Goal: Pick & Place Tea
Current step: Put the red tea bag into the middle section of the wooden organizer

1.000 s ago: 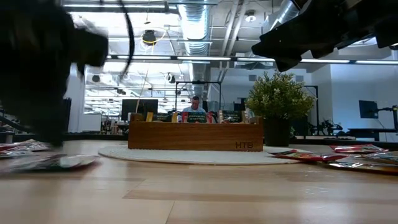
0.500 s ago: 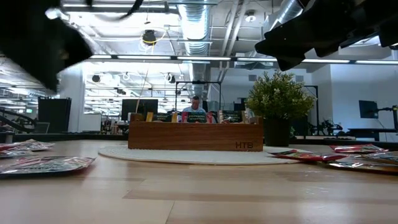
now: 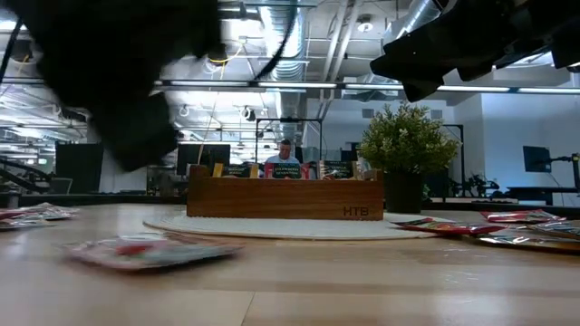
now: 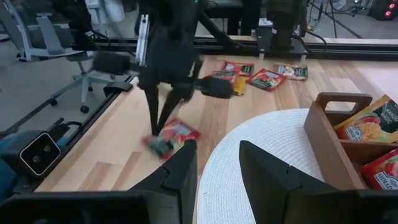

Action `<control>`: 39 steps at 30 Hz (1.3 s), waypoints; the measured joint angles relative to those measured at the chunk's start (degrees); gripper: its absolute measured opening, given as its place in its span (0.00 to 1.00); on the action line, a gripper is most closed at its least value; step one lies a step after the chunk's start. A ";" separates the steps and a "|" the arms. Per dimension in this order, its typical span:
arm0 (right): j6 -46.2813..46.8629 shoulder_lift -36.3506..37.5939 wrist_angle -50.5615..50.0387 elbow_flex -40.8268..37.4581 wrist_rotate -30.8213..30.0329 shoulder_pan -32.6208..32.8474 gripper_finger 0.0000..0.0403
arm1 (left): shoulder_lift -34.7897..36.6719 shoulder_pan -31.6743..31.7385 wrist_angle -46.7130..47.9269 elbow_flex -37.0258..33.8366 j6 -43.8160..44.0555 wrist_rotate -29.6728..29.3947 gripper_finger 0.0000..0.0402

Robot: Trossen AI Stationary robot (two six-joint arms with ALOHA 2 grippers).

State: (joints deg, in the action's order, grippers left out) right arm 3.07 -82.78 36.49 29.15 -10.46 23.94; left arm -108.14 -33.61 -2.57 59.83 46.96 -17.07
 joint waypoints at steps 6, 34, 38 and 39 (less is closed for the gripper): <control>0.00 0.00 -0.11 0.02 -0.02 0.00 0.27 | 2.87 3.59 -2.21 2.84 -11.51 -4.93 0.00; 1.05 0.02 -1.44 0.02 0.00 0.13 0.27 | -4.88 5.20 4.17 2.95 -27.05 3.45 0.51; 1.05 0.02 -1.56 0.02 0.00 0.13 0.27 | -5.84 5.17 3.24 3.06 -27.67 2.30 0.51; 1.05 0.02 -1.65 0.02 0.00 0.13 0.27 | -5.84 5.24 3.39 3.06 -27.13 2.32 0.50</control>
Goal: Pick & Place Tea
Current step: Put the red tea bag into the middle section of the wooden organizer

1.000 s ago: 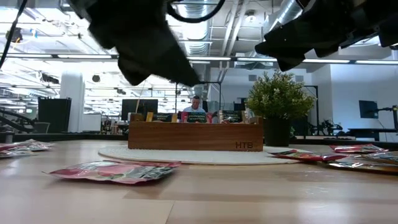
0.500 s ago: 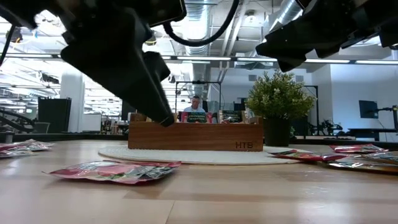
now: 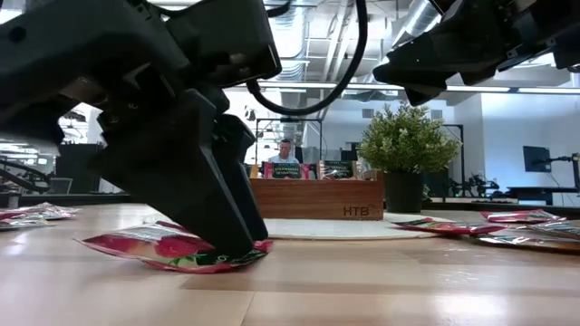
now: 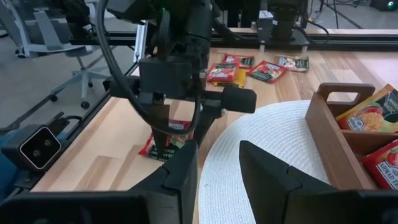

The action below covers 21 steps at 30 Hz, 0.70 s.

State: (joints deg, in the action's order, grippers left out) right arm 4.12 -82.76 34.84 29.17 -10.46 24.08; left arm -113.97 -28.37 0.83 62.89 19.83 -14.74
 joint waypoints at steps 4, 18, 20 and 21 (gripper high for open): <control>0.00 0.00 -0.10 0.00 -0.02 -0.02 0.27 | 0.02 0.45 1.57 0.02 2.31 1.93 0.42; 0.22 0.00 -0.13 0.00 0.02 0.01 0.27 | 4.08 -0.03 4.49 -0.34 4.21 -7.51 0.00; 1.12 0.00 -0.71 0.00 0.04 0.05 0.27 | 5.91 -1.10 4.38 -0.27 4.92 -13.54 0.00; 1.84 0.00 -1.33 0.00 0.04 0.18 0.27 | 6.59 -1.60 4.22 -0.22 5.49 -16.71 0.00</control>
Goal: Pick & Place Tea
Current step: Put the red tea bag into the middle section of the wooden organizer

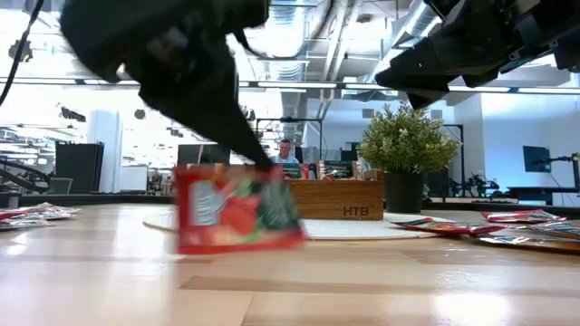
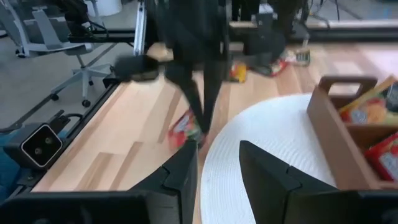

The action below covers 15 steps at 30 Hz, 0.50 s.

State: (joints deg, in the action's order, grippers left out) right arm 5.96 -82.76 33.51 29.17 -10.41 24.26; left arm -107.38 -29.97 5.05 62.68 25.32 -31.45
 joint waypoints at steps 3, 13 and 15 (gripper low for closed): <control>1.58 -0.64 -1.06 0.00 0.16 0.39 0.27 | 0.47 -1.60 -0.29 0.02 2.82 -8.61 0.00; 4.70 -16.77 13.30 2.65 -0.04 -1.19 0.41 | -0.56 -5.52 -7.49 0.04 5.77 -26.39 0.00; 5.09 -19.29 12.56 5.03 -0.02 -1.95 0.45 | -0.56 -6.02 -7.82 0.04 5.51 -26.54 0.00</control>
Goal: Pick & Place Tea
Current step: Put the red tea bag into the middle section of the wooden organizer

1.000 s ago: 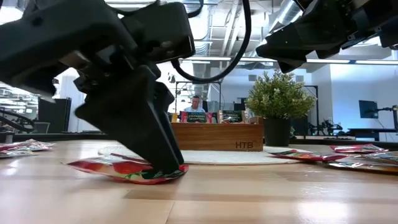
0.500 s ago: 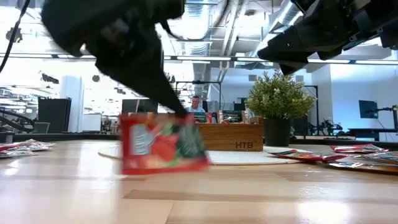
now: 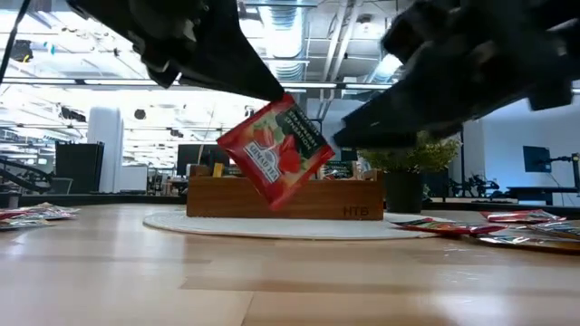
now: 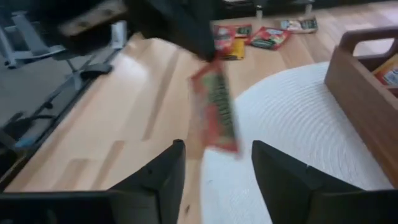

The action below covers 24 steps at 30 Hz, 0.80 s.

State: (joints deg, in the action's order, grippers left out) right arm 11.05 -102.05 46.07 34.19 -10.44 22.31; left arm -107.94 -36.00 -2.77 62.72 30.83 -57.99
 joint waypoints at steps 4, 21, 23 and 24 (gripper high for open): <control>-0.84 -4.58 -1.66 4.52 0.06 -0.42 0.47 | 0.00 -0.55 -0.90 0.02 -1.30 -0.20 0.00; -7.55 -5.03 -9.12 10.17 0.06 1.31 0.02 | 0.48 -1.67 1.41 0.02 -3.28 -0.22 0.00; -8.49 -2.16 -16.57 11.06 -3.17 1.05 0.01 | 1.76 -2.02 4.31 0.02 -1.92 0.44 0.03; -9.25 -0.41 -21.00 12.28 -4.92 0.65 0.01 | 2.66 -2.29 6.14 0.02 0.45 0.68 0.04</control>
State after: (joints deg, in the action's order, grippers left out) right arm 1.80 -102.46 25.07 46.47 -15.36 22.96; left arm -105.28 -38.29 3.38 62.74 31.28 -57.31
